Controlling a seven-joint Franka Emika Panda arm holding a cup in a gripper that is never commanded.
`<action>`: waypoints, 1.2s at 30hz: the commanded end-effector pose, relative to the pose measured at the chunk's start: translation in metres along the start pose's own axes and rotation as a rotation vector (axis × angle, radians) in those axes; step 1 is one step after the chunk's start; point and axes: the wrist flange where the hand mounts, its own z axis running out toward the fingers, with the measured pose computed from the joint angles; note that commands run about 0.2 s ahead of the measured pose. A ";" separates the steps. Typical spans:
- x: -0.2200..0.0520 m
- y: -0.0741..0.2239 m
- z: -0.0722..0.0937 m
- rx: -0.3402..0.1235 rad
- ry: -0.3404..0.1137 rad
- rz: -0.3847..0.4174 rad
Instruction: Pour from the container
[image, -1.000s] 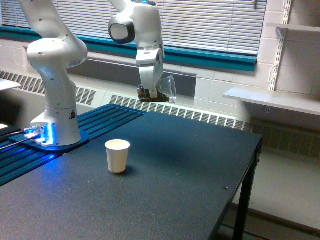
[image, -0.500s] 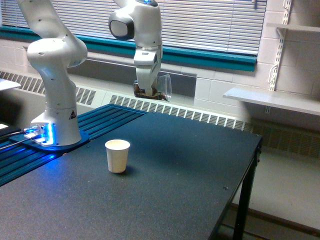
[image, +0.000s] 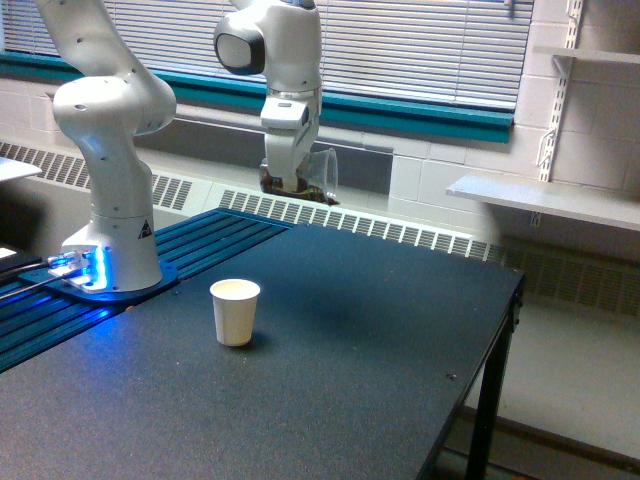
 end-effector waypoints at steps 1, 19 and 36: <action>0.005 0.013 -0.003 -0.017 0.001 0.037; 0.006 0.035 -0.005 -0.048 0.023 0.086; -0.006 0.050 0.000 -0.066 0.015 0.121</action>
